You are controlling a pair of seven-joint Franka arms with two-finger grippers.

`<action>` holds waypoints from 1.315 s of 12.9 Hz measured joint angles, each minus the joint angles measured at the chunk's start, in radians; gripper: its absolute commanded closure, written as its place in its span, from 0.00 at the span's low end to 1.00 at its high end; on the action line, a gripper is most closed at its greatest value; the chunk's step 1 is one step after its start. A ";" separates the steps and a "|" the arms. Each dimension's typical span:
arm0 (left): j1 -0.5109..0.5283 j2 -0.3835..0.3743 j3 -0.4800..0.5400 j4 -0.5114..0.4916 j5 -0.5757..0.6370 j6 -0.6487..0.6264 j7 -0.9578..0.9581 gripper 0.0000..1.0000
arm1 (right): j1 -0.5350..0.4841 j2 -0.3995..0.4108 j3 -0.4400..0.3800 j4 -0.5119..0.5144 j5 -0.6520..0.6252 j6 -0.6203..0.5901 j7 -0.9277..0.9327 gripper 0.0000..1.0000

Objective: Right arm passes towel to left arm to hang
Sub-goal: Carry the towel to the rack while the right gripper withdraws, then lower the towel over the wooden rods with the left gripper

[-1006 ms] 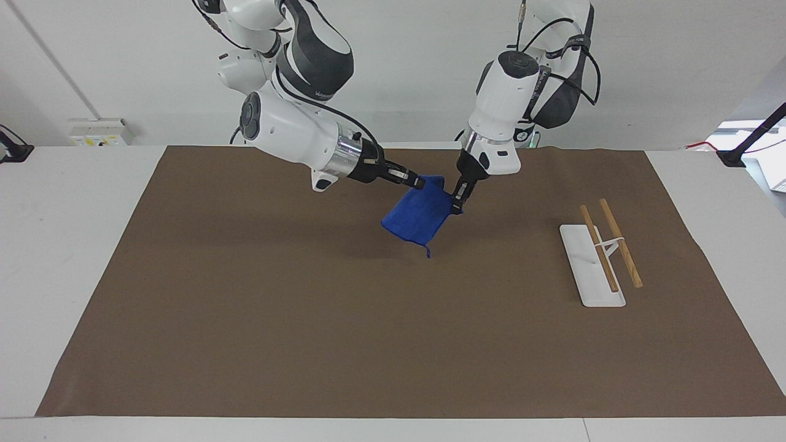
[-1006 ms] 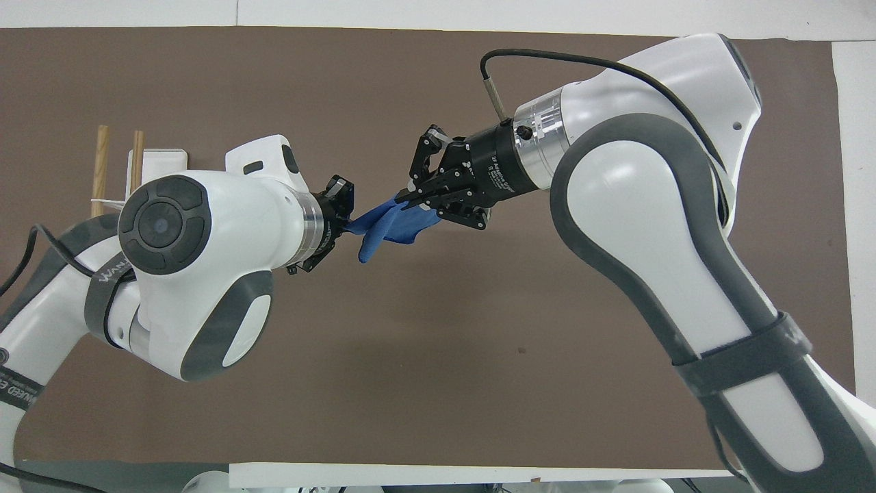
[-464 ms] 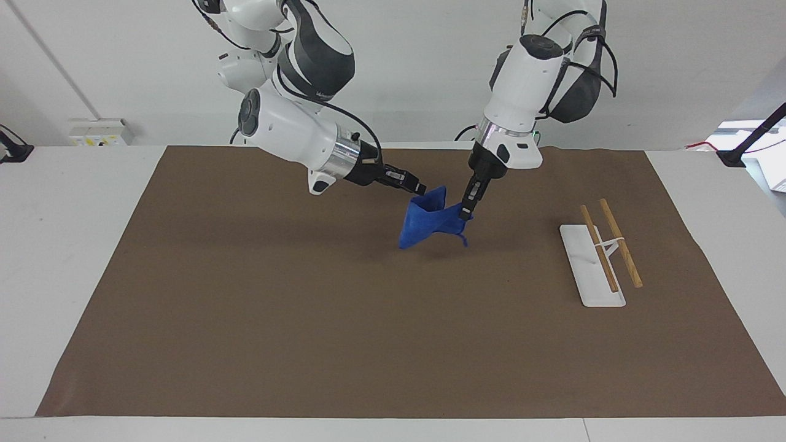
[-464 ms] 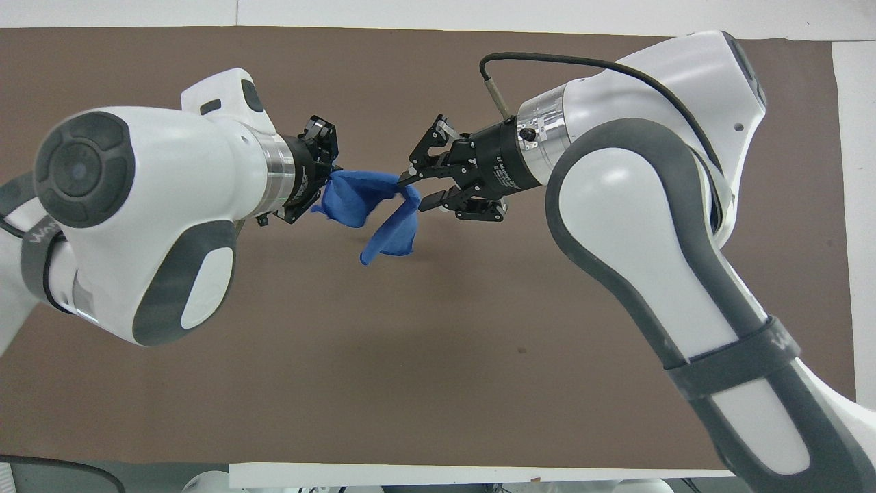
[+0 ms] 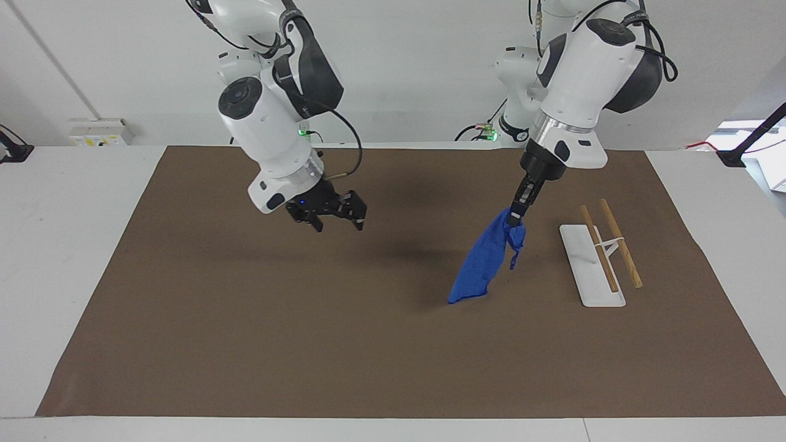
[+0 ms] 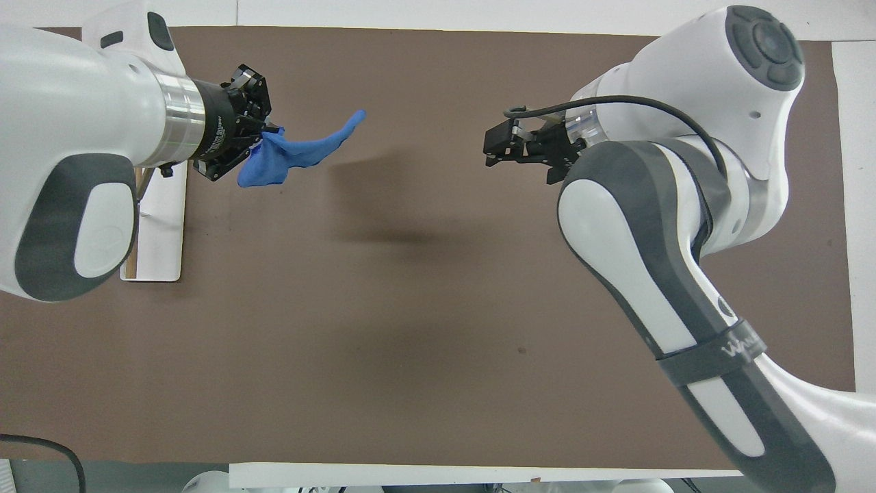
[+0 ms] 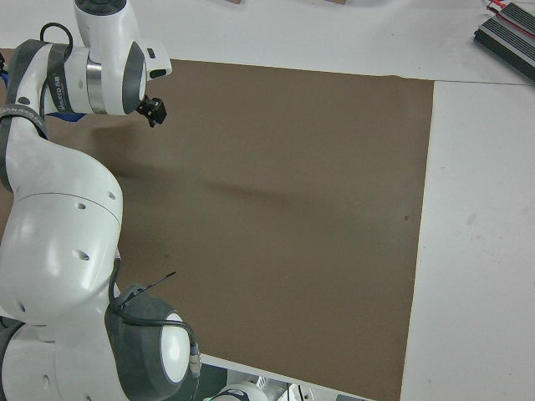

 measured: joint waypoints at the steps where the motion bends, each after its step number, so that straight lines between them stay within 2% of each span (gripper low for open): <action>1: 0.041 0.001 0.001 0.000 0.000 -0.027 0.074 1.00 | -0.055 0.000 -0.002 0.000 -0.040 -0.007 -0.055 0.00; 4: 0.178 0.000 0.004 -0.015 0.000 -0.067 0.300 1.00 | -0.186 -0.016 -0.008 0.036 -0.216 -0.092 -0.137 0.00; 6: 0.273 -0.005 0.005 -0.046 0.000 -0.066 0.448 1.00 | -0.218 -0.049 -0.008 0.124 -0.284 -0.262 -0.148 0.00; 8: 0.335 -0.010 0.006 -0.060 0.000 -0.052 0.522 1.00 | -0.250 -0.092 -0.008 0.213 -0.292 -0.403 -0.182 0.00; 11: 0.341 -0.012 -0.001 -0.061 0.000 0.002 0.530 1.00 | -0.292 -0.167 -0.008 0.240 -0.292 -0.552 -0.249 0.00; 17: 0.312 -0.012 -0.021 -0.061 0.000 0.012 0.532 1.00 | -0.373 -0.175 -0.008 0.215 -0.293 -0.573 -0.313 0.00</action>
